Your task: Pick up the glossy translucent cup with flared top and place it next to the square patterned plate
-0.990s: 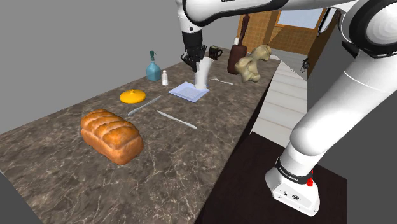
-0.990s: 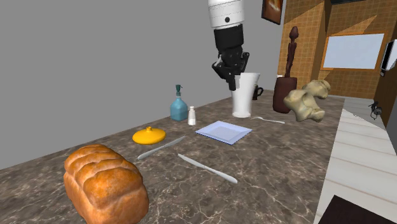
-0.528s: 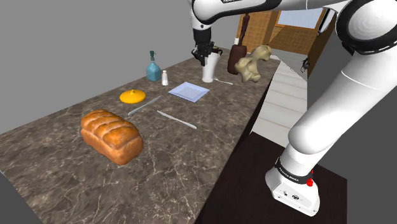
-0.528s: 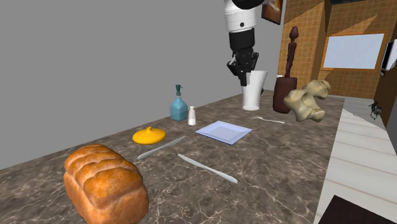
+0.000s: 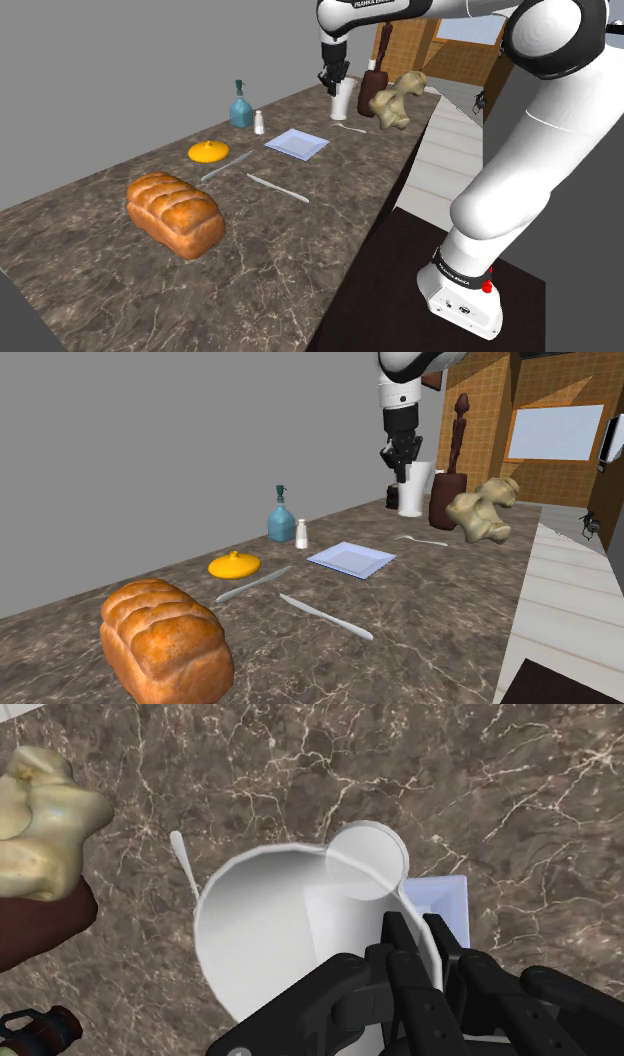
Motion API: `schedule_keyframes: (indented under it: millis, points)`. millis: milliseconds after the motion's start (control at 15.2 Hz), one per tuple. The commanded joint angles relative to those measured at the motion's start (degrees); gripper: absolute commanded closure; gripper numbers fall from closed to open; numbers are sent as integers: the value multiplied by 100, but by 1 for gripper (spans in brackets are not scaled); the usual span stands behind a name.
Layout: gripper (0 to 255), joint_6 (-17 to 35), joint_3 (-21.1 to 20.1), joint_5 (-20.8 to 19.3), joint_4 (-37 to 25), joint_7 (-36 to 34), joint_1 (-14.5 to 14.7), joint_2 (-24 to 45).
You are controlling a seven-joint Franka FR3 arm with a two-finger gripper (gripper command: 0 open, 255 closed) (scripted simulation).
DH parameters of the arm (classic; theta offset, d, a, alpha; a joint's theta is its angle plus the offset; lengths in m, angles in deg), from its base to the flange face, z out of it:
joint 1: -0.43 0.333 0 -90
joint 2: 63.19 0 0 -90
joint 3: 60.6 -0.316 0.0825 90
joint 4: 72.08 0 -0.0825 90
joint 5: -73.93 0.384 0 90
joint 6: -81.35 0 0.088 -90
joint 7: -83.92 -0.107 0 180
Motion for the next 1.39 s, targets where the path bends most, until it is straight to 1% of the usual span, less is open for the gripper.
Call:
schedule_keyframes:
  millis: [0, 264, 528, 726, 924, 1320]
  points:
    - [255, 8, 107, -43, -271, 215, -104, 224]
    - [255, 46, 319, -88, -759, 651, -325, 643]
    - [255, 24, 503, -108, -1391, 1079, -539, 1146]
    - [255, -47, 623, -108, -1980, 1398, -694, 1588]
    - [255, -182, 728, -96, -2712, 1722, -846, 2111]
    - [255, 296, 733, -116, -2154, 1612, -876, 2042]
